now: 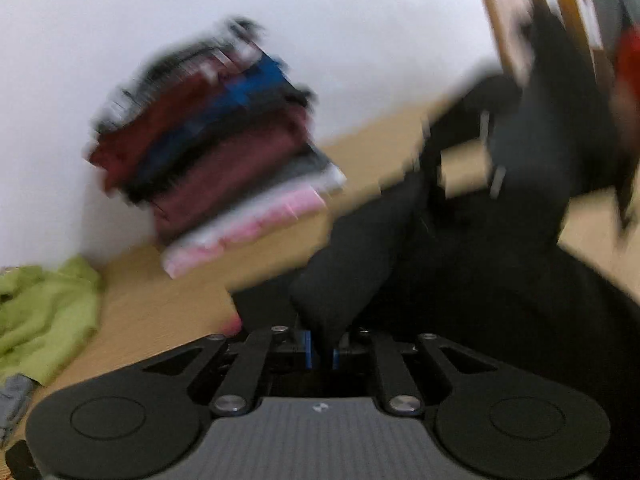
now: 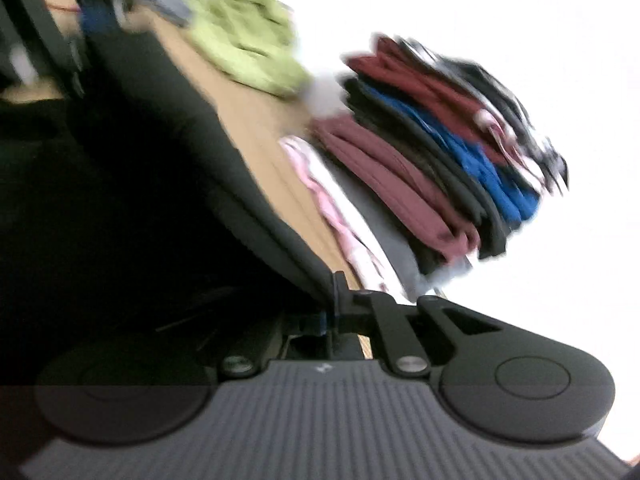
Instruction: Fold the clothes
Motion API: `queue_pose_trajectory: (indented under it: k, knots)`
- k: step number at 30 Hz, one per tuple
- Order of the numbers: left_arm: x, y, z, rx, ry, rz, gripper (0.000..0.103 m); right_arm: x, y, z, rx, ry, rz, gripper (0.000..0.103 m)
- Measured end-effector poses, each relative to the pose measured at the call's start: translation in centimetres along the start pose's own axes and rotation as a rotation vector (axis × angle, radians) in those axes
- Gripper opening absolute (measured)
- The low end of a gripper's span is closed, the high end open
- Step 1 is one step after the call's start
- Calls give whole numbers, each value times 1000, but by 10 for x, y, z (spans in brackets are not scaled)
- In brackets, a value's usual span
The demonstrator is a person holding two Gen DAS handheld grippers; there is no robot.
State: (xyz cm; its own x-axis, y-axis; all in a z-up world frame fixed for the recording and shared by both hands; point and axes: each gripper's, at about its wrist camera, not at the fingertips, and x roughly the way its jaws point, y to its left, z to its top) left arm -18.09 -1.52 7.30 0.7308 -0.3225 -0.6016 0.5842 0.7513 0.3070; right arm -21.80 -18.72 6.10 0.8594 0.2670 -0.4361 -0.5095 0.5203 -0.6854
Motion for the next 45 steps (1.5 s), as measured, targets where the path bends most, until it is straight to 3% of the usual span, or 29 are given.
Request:
queue_pose_trajectory:
  k: [2,3,4,6,7,9,11,14,15,17,19,21,22,24,25,26,27,30,31,33,35,37,38,40,41,42,43,44,45]
  knots:
    - [-6,10,-16,-43,67,-95,37,-23,5,-4,-43,27,155,8]
    - [-13,20,-26,-95,84,-134,43,-30,8,-6,-52,63,226,14]
    - [-20,30,-36,-148,102,-171,56,-35,10,-7,-54,123,304,24]
    - [-38,71,-54,-318,117,-178,65,-43,12,-8,-45,266,460,75]
    - [-47,98,-65,-411,108,-179,69,-49,12,-8,-30,325,522,78]
    - [-56,160,-88,-561,156,-79,84,-62,4,-4,19,392,603,78]
    - [-64,222,-111,-710,204,26,84,-59,-14,7,130,425,633,78]
    - [-50,310,-137,-817,332,389,80,-38,-45,34,371,404,584,78]
    - [-39,336,-144,-838,382,448,81,-25,-52,48,454,354,546,78]
    - [-11,383,-160,-893,496,479,81,3,-52,86,550,223,528,78]
    - [18,419,-178,-955,600,442,81,37,-38,125,540,108,564,78]
    - [44,438,-191,-975,687,405,82,69,-7,158,495,47,619,78]
    - [47,443,-193,-997,686,416,89,85,12,172,465,44,640,77]
    - [52,448,-187,-1002,684,444,69,112,49,193,408,73,664,73]
    - [54,448,-180,-985,683,461,15,126,68,202,383,106,676,65]
    - [55,448,-172,-969,683,478,7,137,83,206,359,142,674,40]
    - [57,448,-165,-953,681,493,7,146,97,209,335,176,668,10]
    - [47,445,-127,-914,499,389,7,157,109,213,389,183,647,6]
    - [34,443,-113,-909,368,337,7,155,109,215,414,187,650,5]
    - [-8,438,-91,-866,17,214,7,142,110,221,424,151,673,4]
    - [-56,428,-88,-758,-315,141,7,123,113,229,398,96,699,4]
    - [-90,426,-105,-725,-483,6,8,104,117,242,362,35,727,4]
    - [-101,426,-120,-722,-516,-45,11,99,121,248,340,19,737,6]
    - [-111,426,-160,-773,-475,12,21,93,131,257,283,0,761,9]
    - [-110,429,-185,-861,-401,86,45,93,138,261,245,6,786,18]
    - [-109,433,-213,-971,-320,162,62,93,145,264,215,23,812,37]
    - [-112,434,-238,-1072,-266,223,85,94,152,266,187,42,837,45]
    - [-116,435,-264,-1171,-212,283,84,95,158,266,177,54,845,55]
    - [-124,435,-281,-1227,-204,307,83,95,162,265,173,58,845,58]
